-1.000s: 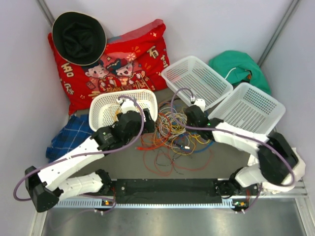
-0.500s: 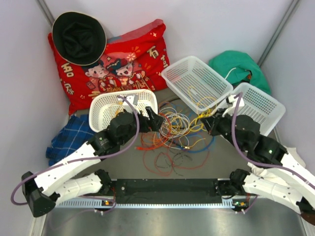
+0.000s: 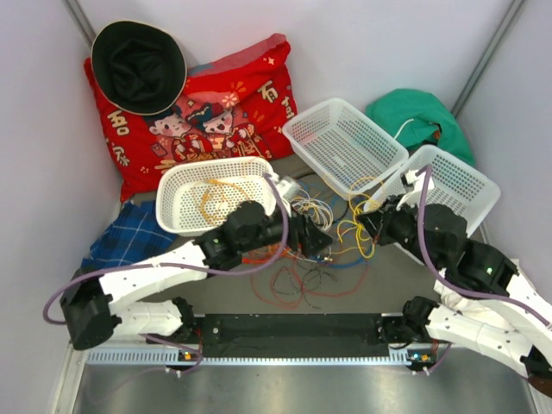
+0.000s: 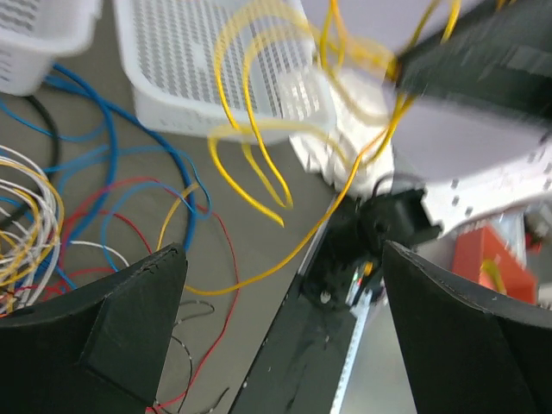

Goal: Untangle the cables

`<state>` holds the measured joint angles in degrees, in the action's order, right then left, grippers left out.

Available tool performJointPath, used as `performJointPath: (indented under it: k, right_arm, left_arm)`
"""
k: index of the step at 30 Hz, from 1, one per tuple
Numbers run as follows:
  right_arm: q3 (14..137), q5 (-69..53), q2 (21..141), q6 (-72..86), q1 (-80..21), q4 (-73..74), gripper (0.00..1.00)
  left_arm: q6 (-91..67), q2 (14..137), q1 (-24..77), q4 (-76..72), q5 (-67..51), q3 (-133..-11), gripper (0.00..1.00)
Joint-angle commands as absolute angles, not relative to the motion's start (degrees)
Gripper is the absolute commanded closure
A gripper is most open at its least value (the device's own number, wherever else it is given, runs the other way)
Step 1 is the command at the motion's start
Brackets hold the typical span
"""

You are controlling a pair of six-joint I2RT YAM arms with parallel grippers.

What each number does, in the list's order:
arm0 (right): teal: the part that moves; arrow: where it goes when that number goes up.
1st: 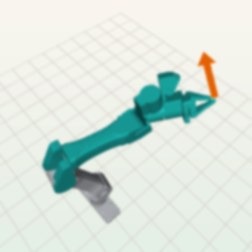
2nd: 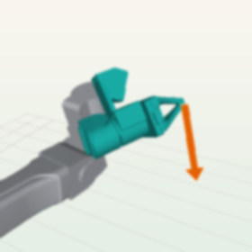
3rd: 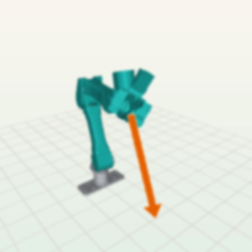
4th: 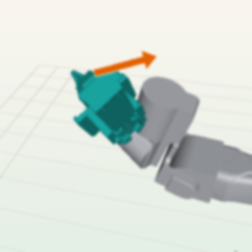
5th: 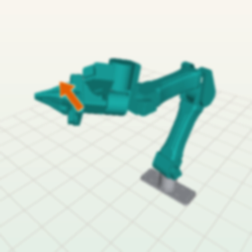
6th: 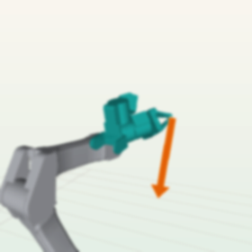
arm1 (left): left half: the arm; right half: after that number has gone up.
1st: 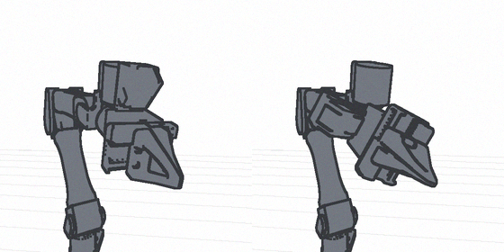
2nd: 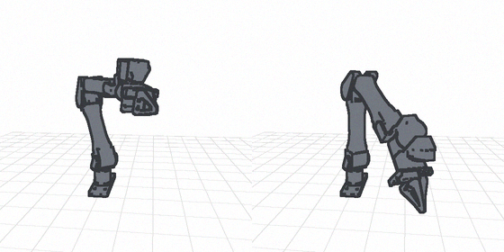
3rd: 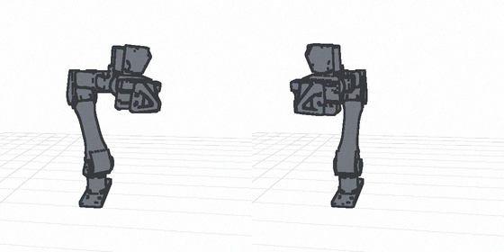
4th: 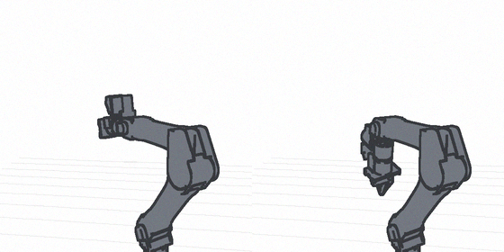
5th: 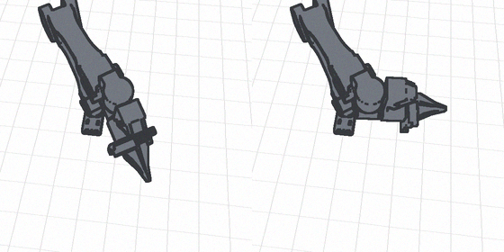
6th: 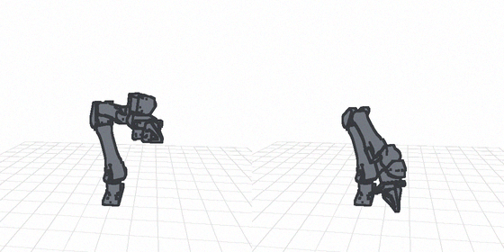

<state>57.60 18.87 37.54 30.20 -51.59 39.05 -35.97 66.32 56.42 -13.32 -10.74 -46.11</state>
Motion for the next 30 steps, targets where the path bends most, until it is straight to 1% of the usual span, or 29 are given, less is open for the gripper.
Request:
performJointPath:
  k: [1, 8, 12, 14, 15, 16, 17, 19, 20, 22, 23, 26, 30]
  right_arm:
    - [63.3, 17.0, 37.7, 30.6, -51.9, 39.5, 1.0]
    - [66.4, 14.3, 36.8, 31.6, -51.9, 40.8, 1.0]
    - [67.3, 13.8, 36.8, 31.9, -51.9, 41.5, 1.0]
    - [67.3, 13.9, 36.7, 31.9, -51.9, 41.6, 1.0]
    - [67.3, 14.0, 36.7, 31.8, -51.9, 41.9, 1.0]
    - [67.2, 14.1, 36.6, 31.8, -51.9, 42.0, 1.0]
    - [67.1, 14.8, 36.5, 31.7, -51.9, 42.1, 1.0]
    - [67.1, 15.6, 36.2, 31.8, -51.9, 42.7, 1.0]
    - [66.9, 16.6, 35.8, 31.7, -51.9, 42.9, 1.0]
    - [66.6, 17.1, 35.5, 31.4, -51.9, 43.3, 0.95]
    - [66.5, 17.4, 35.2, 31.5, -51.9, 43.4, 0.83]
    - [66.2, 17.1, 34.7, 31.3, -51.9, 43.2, 0.67]
    - [65.7, 17.0, 34.2, 31.2, -51.9, 42.6, 0.65]
  left_arm:
    - [-25.9, 70.9, 61.8, -15.3, -11.1, -49.2, 0.01]
    - [-23.8, 74.4, 62.6, -16.8, -6.2, -49.1, 0.03]
    - [-23.8, 76.4, 62.6, -18.6, -6.8, -50.2, 0.08]
    - [-24.0, 77.1, 62.6, -19.3, -8.6, -51.6, 0.16]
    - [-24.0, 77.8, 62.7, -19.3, -9.1, -52.1, 0.23]
    - [-24.0, 78.1, 62.6, -19.2, -9.9, -53.3, 0.43]
    - [-23.9, 78.2, 62.6, -18.9, -10.6, -53.8, 0.54]
    - [-23.9, 78.0, 62.6, -17.1, -10.5, -55.1, 0.79]
    - [-23.9, 77.4, 62.6, -16.1, -10.2, -55.5, 1.0]
    - [-23.7, 75.2, 62.6, -13.6, -9.0, -56.1, 1.0]
    - [-23.6, 74.3, 62.5, -12.7, -8.2, -56.2, 1.0]
    - [-23.7, 70.2, 62.5, -7.0, -3.4, -57.6, 1.0]
    - [-23.8, 63.6, 62.5, -0.3, 4.4, -59.4, 1.0]
